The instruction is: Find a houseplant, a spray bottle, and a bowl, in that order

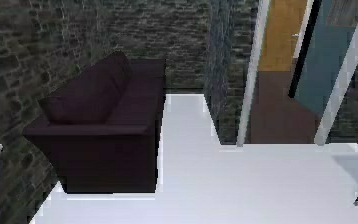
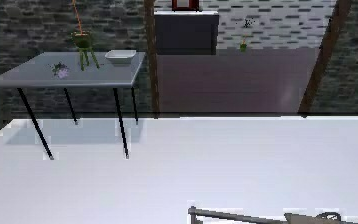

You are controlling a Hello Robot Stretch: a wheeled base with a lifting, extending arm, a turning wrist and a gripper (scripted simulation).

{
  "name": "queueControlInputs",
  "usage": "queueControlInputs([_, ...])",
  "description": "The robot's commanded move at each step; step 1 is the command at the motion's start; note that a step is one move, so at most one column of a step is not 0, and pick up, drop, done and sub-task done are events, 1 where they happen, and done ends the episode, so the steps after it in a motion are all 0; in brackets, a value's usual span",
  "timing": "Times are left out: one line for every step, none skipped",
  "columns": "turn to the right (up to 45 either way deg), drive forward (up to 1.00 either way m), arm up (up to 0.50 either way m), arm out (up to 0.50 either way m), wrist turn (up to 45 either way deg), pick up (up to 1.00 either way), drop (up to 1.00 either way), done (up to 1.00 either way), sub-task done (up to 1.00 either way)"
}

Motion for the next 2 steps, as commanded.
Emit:
queueControlInputs([-6.0,0.0,0.0,0.0,0.0,0.0,0.0,0.0,0.0])
queueControlInputs([0.0,0.05,0.0,0.0,0.0,0.0,0.0,0.0,0.0])
